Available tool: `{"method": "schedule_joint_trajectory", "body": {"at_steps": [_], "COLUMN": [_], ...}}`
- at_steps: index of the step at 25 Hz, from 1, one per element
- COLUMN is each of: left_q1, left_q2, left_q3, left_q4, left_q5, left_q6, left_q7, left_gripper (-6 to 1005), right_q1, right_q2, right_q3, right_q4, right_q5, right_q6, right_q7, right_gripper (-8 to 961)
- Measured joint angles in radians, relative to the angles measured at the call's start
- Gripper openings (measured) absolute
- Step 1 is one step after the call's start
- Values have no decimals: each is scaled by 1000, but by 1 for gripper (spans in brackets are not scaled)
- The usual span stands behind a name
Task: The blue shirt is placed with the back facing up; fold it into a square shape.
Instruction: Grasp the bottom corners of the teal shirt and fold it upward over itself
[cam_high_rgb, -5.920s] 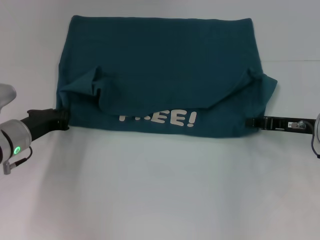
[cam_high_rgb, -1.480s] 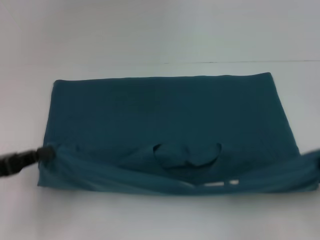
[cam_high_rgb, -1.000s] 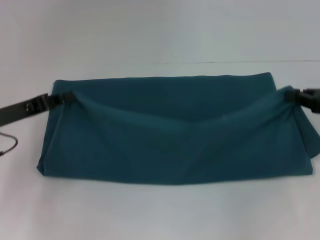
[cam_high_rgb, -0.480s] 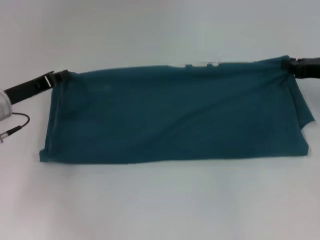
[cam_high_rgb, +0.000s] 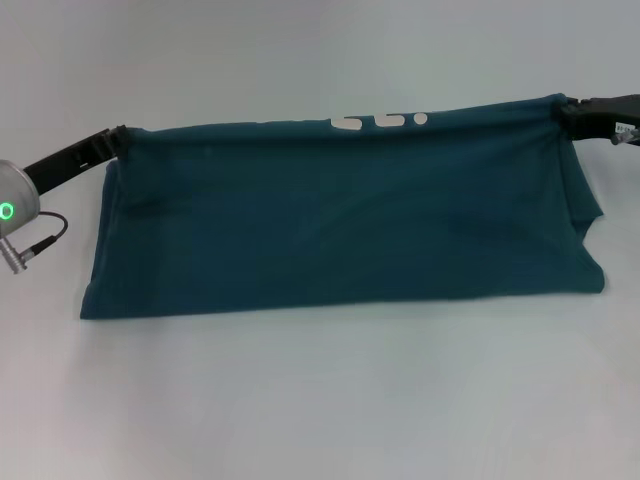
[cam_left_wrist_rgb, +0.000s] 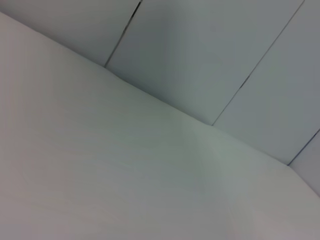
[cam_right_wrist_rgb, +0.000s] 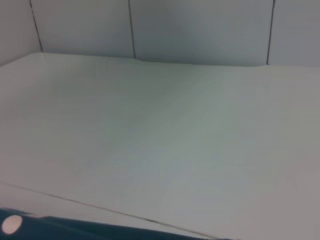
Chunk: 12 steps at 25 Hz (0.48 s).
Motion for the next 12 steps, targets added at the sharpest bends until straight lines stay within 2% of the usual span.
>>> {"method": "schedule_joint_trajectory", "body": {"at_steps": [12], "left_q1": [-15], "left_q2": [-4], "left_q3": [1], "left_q4": [-6], "left_q5": [-15], "left_q6": [-35], "left_q7": [20], "left_gripper": [14], "right_q1": [9], "right_q2": [5], "right_q3": [-12], "right_q4": [23], "right_q5": [15], "right_q6": [34], "right_q7": [-26], "right_gripper": [155]}}
